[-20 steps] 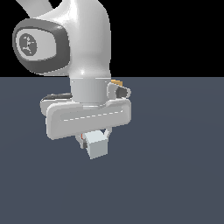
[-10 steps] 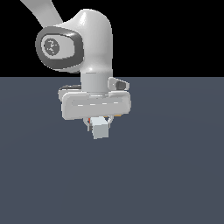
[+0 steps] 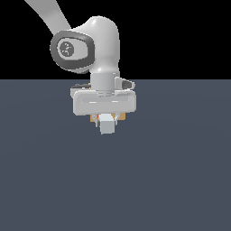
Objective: Insert the peg into the horizontal hole in a box.
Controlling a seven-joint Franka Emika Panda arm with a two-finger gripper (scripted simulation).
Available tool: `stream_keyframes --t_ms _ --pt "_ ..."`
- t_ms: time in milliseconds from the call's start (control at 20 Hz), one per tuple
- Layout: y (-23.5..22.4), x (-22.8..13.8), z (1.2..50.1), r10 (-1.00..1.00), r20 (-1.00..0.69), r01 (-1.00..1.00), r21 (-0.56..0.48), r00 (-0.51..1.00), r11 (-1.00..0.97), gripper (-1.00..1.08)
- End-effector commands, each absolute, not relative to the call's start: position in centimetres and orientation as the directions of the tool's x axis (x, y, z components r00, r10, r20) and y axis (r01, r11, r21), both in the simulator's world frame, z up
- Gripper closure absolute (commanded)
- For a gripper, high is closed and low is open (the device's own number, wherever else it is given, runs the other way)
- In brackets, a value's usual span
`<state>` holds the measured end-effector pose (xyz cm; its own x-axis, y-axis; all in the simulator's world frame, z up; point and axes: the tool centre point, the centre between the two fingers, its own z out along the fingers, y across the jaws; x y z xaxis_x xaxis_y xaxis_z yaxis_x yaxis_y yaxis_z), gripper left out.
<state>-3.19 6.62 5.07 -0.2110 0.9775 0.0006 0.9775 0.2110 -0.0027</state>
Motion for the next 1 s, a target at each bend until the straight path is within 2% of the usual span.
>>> stream_keyframes --t_ms 0,950 --pt "7.17 -2.88 5.29 0.981 0.0 0.981 0.0 -0.196 0.196 1.08" --pt "7.88 -2.7 5.35 0.982 0.001 0.982 -0.001 -0.187 0.187 1.08"
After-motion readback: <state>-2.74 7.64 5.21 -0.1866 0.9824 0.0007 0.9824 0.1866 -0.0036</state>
